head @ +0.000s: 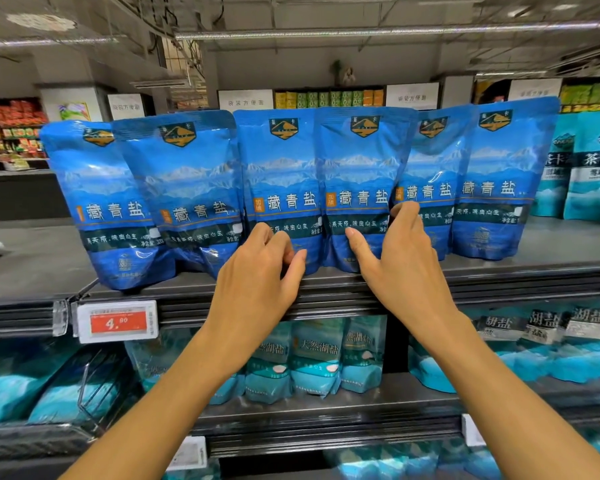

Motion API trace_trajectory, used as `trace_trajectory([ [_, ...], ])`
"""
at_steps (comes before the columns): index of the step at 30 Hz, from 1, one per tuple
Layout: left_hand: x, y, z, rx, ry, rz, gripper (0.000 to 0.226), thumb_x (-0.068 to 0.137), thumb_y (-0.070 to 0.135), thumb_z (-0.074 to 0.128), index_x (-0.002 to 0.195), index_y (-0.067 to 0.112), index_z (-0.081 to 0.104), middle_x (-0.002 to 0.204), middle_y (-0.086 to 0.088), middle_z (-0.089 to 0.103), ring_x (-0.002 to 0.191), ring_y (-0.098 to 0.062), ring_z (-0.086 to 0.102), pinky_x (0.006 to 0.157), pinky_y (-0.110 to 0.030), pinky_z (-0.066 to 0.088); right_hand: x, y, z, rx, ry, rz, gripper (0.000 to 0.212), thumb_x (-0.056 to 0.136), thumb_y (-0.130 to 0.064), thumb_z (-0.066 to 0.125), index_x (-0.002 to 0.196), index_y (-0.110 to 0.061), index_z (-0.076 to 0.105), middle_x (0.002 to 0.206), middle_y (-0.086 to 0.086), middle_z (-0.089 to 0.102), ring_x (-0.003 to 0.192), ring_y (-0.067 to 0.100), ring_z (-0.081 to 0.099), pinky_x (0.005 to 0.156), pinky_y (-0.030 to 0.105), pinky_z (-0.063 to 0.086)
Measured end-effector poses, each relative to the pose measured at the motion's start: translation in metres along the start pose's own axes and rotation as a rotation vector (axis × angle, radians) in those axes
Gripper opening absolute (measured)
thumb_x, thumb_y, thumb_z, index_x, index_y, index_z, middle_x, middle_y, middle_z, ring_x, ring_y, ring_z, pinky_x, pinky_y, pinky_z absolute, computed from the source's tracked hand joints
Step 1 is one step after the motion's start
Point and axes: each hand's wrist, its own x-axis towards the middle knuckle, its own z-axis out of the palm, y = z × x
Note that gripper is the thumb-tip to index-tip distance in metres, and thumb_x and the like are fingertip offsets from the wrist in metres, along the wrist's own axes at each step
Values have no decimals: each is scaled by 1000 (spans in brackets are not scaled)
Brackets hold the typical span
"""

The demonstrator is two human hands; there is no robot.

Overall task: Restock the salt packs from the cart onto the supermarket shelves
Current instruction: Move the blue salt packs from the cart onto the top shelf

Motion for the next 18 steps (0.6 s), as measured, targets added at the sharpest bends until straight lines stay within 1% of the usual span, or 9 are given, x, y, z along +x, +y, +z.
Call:
trace_trajectory([
  [4,1,0,1,-46,60,26,26,94,28,61,73,15,51,76,5,44,61,-17,45,56,-35,43,-3,2,-1,19,37,-17,50,95,-54,53,115,-11,36,105,7,50,83,31,56,64,37,41],
  [6,0,-1,0,-96,85,29,26,95,27,59,73,16,51,75,6,45,60,-14,43,56,-30,40,-5,3,-2,32,58,-37,45,96,-52,53,112,-13,36,101,4,49,76,27,55,57,34,38],
  [8,-3,0,-1,-138,121,70,23,96,25,57,76,15,53,76,7,46,61,-11,42,58,-25,38,-7,4,-4,41,84,-66,40,97,-50,53,111,-16,37,94,-1,48,67,20,52,48,27,34],
  [10,-7,5,-2,-184,164,140,18,97,22,56,81,13,55,77,7,48,63,-8,43,62,-18,36,-9,4,-8,54,116,-95,35,96,-47,53,110,-17,41,89,-5,46,64,17,50,48,21,33],
  [11,-9,11,-2,-229,180,164,17,96,21,55,82,12,56,78,8,47,65,-5,43,64,-14,35,-12,5,-11,64,130,-102,34,96,-47,53,109,-18,43,88,-7,47,65,17,51,49,25,35],
  [13,-15,21,0,-356,189,163,16,96,21,54,82,13,56,76,11,45,65,-3,44,65,-11,35,-17,7,-18,101,149,-102,31,95,-47,51,108,-19,45,85,-8,49,66,18,52,57,32,42],
  [14,-18,27,3,-441,177,139,15,96,21,54,82,15,55,73,11,45,63,-5,44,64,-11,34,-21,10,-23,131,158,-102,29,96,-47,50,107,-20,47,83,-8,50,65,16,52,59,32,44],
  [15,-23,33,7,-533,156,103,15,96,23,54,81,18,54,70,10,46,61,-9,44,62,-12,34,-26,12,-27,173,167,-104,26,97,-46,49,104,-22,48,80,-8,51,64,13,52,60,30,45],
  [18,-37,58,23,-826,58,18,13,95,28,53,82,24,56,69,4,51,58,-13,45,54,-19,35,-48,25,-47,271,195,-99,22,100,-44,46,96,-24,52,75,-10,54,64,13,54,60,19,40],
])
